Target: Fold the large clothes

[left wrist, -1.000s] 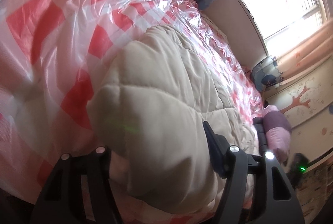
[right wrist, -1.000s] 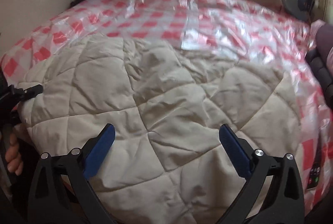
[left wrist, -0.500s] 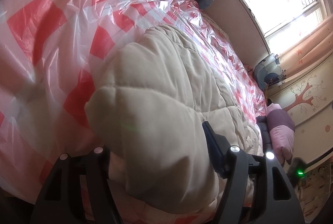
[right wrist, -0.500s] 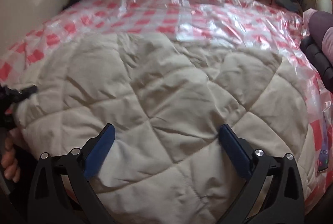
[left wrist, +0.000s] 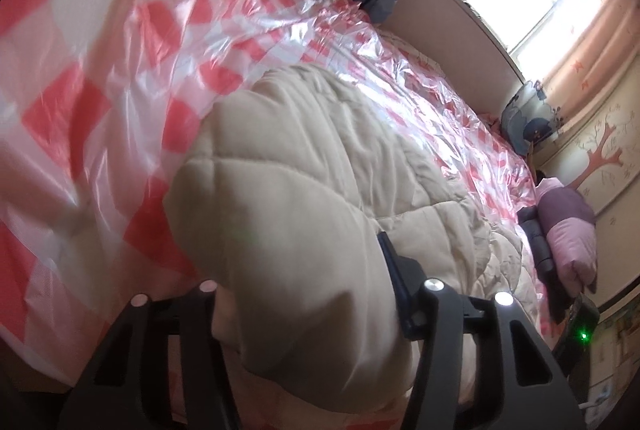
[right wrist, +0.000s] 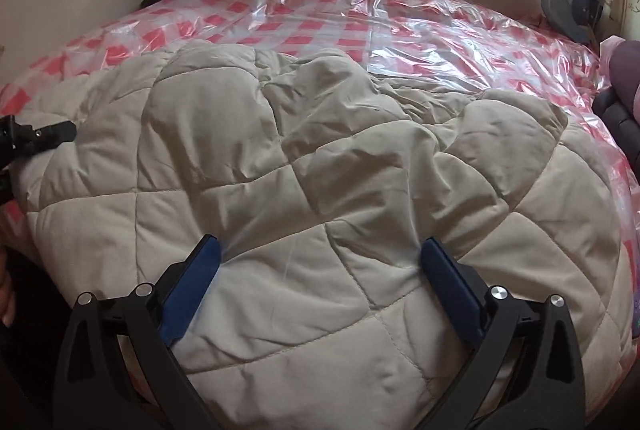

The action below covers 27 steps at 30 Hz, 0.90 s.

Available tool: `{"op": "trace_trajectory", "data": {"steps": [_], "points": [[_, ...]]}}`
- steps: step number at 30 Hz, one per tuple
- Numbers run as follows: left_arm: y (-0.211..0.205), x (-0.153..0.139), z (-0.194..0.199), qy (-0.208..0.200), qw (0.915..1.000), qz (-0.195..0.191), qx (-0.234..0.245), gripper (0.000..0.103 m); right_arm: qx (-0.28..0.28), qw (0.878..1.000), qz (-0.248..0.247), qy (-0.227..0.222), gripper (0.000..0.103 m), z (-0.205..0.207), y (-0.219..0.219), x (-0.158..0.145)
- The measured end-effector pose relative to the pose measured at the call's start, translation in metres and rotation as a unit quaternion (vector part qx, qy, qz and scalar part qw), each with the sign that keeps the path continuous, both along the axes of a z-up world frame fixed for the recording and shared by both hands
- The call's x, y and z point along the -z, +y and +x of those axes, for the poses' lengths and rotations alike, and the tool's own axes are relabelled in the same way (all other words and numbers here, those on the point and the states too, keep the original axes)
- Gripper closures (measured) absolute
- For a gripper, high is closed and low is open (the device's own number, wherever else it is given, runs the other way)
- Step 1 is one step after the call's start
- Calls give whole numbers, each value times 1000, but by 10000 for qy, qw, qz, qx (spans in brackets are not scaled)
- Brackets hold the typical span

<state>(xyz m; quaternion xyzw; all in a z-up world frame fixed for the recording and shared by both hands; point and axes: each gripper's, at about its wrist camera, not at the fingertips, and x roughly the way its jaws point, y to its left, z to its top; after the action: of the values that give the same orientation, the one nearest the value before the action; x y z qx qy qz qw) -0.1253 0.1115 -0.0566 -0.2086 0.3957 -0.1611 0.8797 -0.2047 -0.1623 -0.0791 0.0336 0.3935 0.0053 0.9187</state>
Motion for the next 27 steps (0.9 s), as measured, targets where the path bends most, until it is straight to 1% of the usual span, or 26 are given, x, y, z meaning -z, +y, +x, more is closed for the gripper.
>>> {"op": "trace_trajectory", "data": {"steps": [5,8,10,13,16,18,20,21,22,23,24,25,26,27], "points": [[-21,-35,-13,-521,9981,323,114,57,3,9999,-121,-47,6,2,3,6],[-43,-60,-24,-905,9935,596,345,58,-12,9998,-199,-80,6,1,5,10],[-59,-74,-30,-1103,9900,709,521,59,-20,9997,-224,-77,6,1,5,11],[-94,-96,-39,-1446,9809,922,922,60,-34,9997,-240,-70,6,1,5,12],[-124,-111,-46,-1693,9716,1040,1283,62,-173,9996,-196,109,6,2,1,6],[-140,-120,-50,-1807,9667,1055,1473,63,-338,9987,-174,332,6,-1,-8,-5],[-158,-127,-53,-1909,9614,1041,1685,64,-436,9985,-97,305,6,-12,-20,-18],[-168,-131,-56,-1961,9582,1040,1803,65,-511,9981,176,292,6,-19,-31,-24],[-179,-133,-60,-2014,9549,1033,1920,65,-595,9949,747,312,6,-26,-48,-28],[-188,-135,-62,-2068,9518,1035,2014,65,-633,9883,1347,323,6,-32,-67,-30],[-199,-136,-65,-2124,9484,1038,2114,65,-618,9784,1947,323,6,-38,-88,-31],[-211,-136,-69,-2183,9443,1051,2225,65,-554,9656,2524,274,6,-46,-112,-31],[-228,-135,-75,-2264,9376,1084,2406,66,-321,9467,3202,152,6,-58,-148,-31],[-243,-132,-79,-2307,9322,1119,2555,66,-62,9367,3500,49,6,-67,-174,-31]]}}
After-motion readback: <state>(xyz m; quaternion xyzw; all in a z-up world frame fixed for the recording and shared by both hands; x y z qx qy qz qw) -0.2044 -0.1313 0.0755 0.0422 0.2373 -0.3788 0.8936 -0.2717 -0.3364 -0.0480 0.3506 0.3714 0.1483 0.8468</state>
